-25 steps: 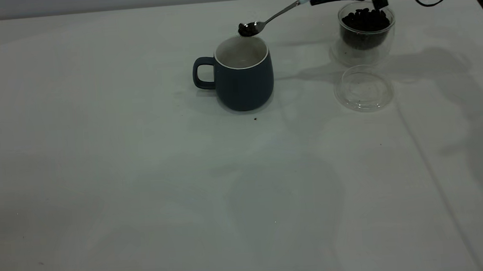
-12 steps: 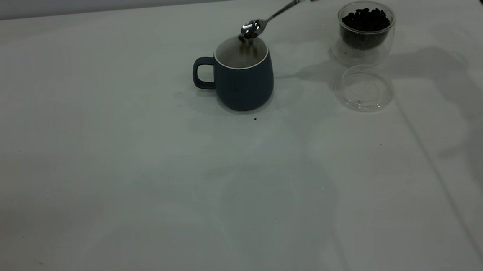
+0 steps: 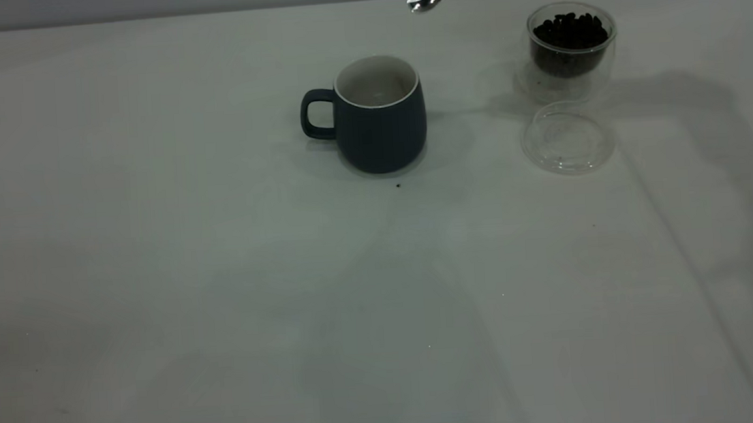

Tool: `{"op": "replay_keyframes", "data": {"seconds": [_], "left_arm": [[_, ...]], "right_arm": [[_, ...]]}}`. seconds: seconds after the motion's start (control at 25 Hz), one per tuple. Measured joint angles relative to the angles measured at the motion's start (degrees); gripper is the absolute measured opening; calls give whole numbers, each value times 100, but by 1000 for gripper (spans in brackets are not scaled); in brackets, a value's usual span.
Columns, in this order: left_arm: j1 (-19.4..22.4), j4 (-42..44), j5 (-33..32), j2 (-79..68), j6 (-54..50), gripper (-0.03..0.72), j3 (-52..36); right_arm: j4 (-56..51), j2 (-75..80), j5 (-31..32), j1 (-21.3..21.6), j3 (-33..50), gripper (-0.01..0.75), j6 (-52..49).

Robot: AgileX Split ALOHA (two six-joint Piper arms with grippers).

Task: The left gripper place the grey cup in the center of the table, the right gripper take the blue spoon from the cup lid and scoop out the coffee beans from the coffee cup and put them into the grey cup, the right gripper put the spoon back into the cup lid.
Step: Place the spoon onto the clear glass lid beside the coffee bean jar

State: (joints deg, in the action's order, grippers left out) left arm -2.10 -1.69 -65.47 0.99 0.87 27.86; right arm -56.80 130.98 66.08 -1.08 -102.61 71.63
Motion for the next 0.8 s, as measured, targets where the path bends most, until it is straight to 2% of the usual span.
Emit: {"op": "replay_keyframes", "data": {"seconds": [0.16,0.32,0.4,0.56,0.8], "left_arm": [[0,0,0,0,0,337,0],[0,0,0,0,0,337,0],[0,0,0,0,0,337,0],[0,0,0,0,0,337,0],[0,0,0,0,0,337,0]], "right_arm": [[624,-785,225,322,194,97,-591],[755,-1587,204,703,1220,97,-651],[621,-1753,-33,779,1966,97,-469],[2,-1438,-803,927,2957,97,-49],[-978,-446,-1544,1243,3188,97,329]]}}
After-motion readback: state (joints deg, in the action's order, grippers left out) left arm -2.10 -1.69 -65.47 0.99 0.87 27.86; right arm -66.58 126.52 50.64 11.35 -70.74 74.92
